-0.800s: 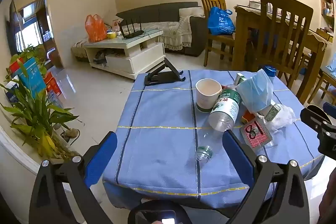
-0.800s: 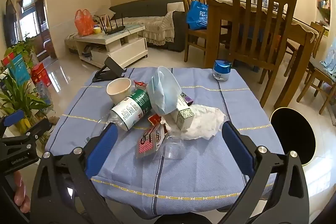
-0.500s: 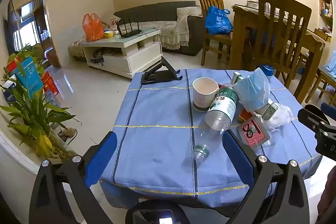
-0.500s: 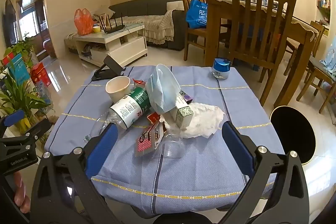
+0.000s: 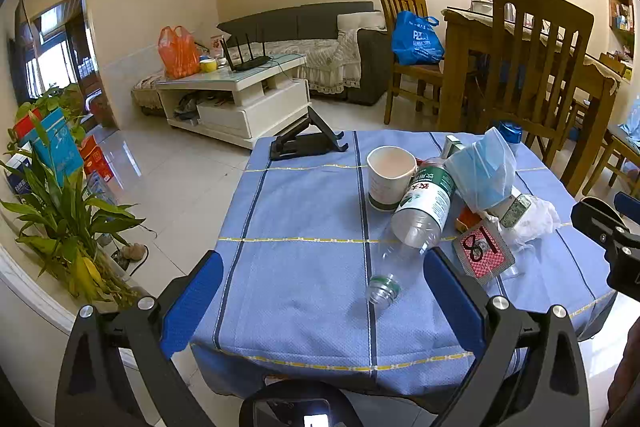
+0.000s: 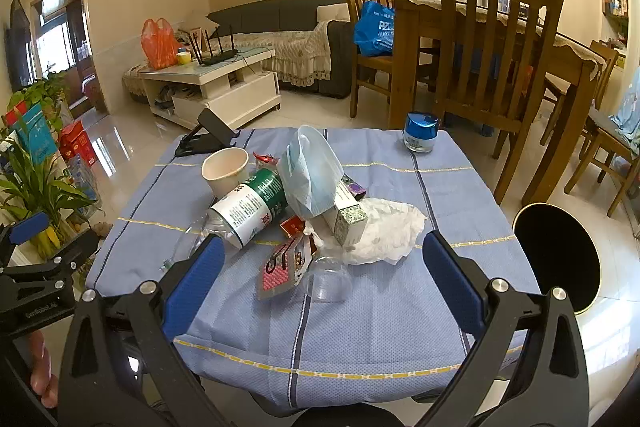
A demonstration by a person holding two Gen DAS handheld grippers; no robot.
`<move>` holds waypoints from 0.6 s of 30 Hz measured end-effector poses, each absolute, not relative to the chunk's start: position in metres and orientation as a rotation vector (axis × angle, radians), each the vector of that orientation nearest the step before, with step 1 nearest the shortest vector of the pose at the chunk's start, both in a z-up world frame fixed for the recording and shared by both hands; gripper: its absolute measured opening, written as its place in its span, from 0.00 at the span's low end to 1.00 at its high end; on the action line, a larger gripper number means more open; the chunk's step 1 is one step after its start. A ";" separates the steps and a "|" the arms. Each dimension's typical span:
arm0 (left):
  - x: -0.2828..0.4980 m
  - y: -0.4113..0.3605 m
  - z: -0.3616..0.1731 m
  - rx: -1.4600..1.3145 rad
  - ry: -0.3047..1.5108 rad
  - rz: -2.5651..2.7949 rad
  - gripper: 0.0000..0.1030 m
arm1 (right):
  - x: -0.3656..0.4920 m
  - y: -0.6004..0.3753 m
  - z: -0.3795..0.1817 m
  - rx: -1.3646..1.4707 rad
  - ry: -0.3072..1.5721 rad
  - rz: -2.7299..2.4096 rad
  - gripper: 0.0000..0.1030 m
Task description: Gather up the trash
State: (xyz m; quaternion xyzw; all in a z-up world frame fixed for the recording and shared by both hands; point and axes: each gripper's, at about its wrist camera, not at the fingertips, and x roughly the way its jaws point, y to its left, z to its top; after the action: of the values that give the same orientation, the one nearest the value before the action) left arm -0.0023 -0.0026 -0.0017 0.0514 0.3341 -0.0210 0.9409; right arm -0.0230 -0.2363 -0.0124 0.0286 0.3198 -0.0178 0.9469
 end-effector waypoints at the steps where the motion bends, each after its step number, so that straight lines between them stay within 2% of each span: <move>1: -0.003 -0.004 -0.002 0.105 0.680 -0.041 0.94 | -0.023 -0.235 -0.012 0.057 0.650 -0.036 0.95; 18: -0.003 -0.004 -0.002 0.102 0.684 -0.043 0.94 | -0.020 -0.233 -0.001 0.056 0.662 -0.037 0.95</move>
State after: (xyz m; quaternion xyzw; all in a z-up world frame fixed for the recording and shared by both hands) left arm -0.0026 -0.0041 -0.0018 0.0501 0.3352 -0.0209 0.9406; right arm -0.0201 -0.2326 -0.0005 0.0276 0.3251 -0.0181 0.9451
